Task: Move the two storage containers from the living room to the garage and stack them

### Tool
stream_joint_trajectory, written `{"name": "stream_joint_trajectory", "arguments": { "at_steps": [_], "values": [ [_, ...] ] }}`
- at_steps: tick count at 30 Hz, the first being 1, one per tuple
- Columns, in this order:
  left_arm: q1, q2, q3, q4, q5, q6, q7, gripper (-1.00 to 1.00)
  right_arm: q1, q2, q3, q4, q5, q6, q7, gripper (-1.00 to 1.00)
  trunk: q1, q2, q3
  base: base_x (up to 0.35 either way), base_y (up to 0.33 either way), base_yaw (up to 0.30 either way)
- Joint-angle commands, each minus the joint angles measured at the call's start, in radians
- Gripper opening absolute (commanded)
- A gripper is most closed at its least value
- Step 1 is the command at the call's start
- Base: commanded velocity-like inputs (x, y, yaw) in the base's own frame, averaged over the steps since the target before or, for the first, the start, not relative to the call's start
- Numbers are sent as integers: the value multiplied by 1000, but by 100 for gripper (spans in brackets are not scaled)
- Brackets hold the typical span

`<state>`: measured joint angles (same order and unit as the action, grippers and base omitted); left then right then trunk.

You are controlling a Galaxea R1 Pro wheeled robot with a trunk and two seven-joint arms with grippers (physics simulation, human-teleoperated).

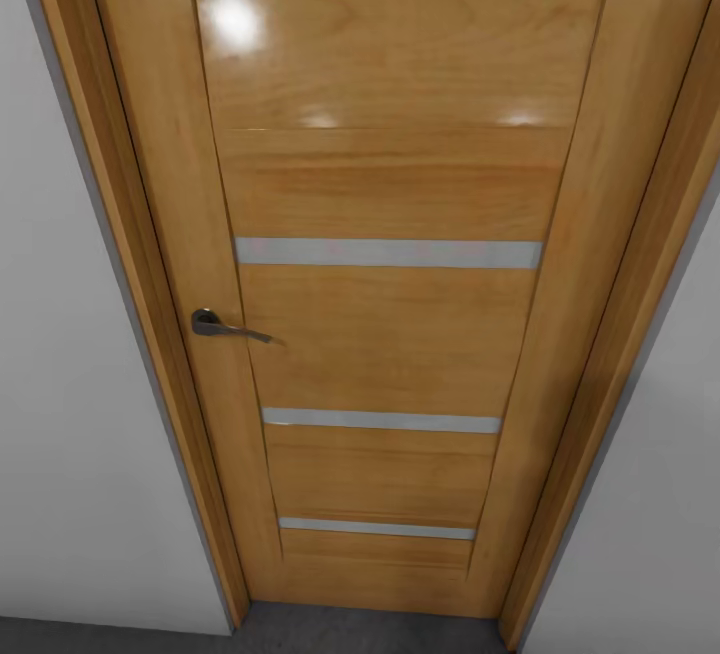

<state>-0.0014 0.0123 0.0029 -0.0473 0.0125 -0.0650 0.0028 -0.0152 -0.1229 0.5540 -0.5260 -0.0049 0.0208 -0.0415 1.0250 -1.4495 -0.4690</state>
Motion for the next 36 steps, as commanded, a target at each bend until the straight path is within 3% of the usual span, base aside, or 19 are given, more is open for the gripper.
{"name": "stream_joint_trajectory", "arguments": {
  "at_steps": [1,3,6,8,20,24,31,36],
  "values": [
    [0,0,0,0,1,-2,0,100,-3,-5,6,-31,-1,21,-4,100,0,-1,-1,0,0,0],
    [0,0,-1,0,1,-2,0,100,-18,-17,3,-156,-1,117,-3,100,0,-1,-1,0,0,0],
    [0,0,0,0,1,-2,0,100,-47,-21,1,-248,-1,199,-1,100,0,-1,-1,0,0,0],
    [0,0,0,0,1,-2,0,100,-98,-22,0,-326,-2,279,4,100,0,-1,-1,0,0,0],
    [0,0,0,0,1,-2,0,100,-274,-21,0,-452,-1,463,8,100,0,-1,-1,0,0,0],
    [0,0,0,0,1,-2,0,100,-307,-21,0,-509,-1,514,9,100,0,-1,-1,0,0,0],
    [0,0,0,0,1,-2,0,100,-321,-21,-1,-735,2,681,6,100,0,-1,-1,0,0,0],
    [0,0,0,0,1,-2,0,100,-359,-21,-2,-783,4,732,6,100,0,-1,-1,0,0,0]
  ]
}}
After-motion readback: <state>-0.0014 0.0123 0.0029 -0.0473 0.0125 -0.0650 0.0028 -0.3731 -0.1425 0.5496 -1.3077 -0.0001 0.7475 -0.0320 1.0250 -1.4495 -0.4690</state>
